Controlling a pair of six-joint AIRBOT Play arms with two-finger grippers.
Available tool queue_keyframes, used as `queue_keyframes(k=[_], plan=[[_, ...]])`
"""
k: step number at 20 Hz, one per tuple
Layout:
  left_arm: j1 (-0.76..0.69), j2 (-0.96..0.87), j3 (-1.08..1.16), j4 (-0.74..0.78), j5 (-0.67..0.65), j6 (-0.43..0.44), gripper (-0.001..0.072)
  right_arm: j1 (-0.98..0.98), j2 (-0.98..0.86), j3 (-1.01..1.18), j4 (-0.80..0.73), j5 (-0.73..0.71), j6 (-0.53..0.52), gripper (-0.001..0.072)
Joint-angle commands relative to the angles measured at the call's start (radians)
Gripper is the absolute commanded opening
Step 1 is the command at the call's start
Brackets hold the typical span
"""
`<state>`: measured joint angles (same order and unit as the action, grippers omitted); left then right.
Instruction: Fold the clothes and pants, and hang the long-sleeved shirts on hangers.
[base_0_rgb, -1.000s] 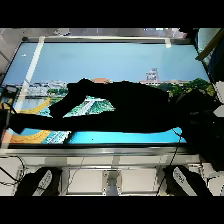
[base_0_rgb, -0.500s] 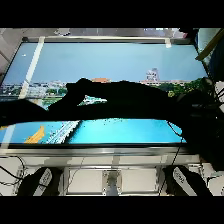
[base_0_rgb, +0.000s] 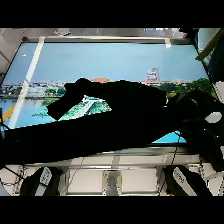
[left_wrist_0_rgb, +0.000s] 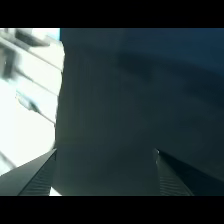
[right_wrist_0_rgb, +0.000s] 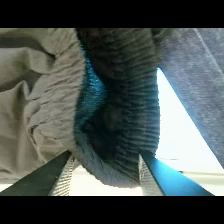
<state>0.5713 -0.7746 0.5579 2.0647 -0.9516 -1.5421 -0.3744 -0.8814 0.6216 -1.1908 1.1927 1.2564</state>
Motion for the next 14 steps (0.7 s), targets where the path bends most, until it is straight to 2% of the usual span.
queue_keyframes(k=[1, 3, 5, 7, 9, 12, 14], plan=[[0.006, 0.0, 0.154, -0.191, 0.062, -0.073, 0.0708, 0.0, 0.0, 0.097, 0.011, 0.022, 0.019, 0.0436], [0.002, -0.023, 0.243, -0.473, 0.141, -0.021, 0.0708, 0.001, 0.0, 0.196, 0.017, 0.014, 0.019, 0.0435], [-0.008, -0.123, 0.311, -0.818, 0.148, 0.14, 0.0707, 0.001, 0.0, 0.27, 0.024, -0.036, 0.019, 0.0436], [-0.048, -0.278, 0.365, -1.075, 0.09, 0.271, 0.0708, 0.001, -0.005, 0.317, 0.037, -0.084, 0.027, 0.0435], [-0.117, -0.424, 0.41, -1.174, 0.084, 0.298, 0.0708, 0.001, -0.026, 0.353, 0.036, -0.073, 0.041, 0.0439], [-0.228, -0.599, 0.483, -1.175, 0.097, 0.297, 0.0708, 0.001, -0.046, 0.359, 0.039, -0.074, 0.041, 0.0439], [-0.247, -0.672, 0.509, -1.176, 0.119, 0.209, 0.0708, 0.001, -0.05, 0.359, 0.04, -0.074, 0.04, 0.0439]])
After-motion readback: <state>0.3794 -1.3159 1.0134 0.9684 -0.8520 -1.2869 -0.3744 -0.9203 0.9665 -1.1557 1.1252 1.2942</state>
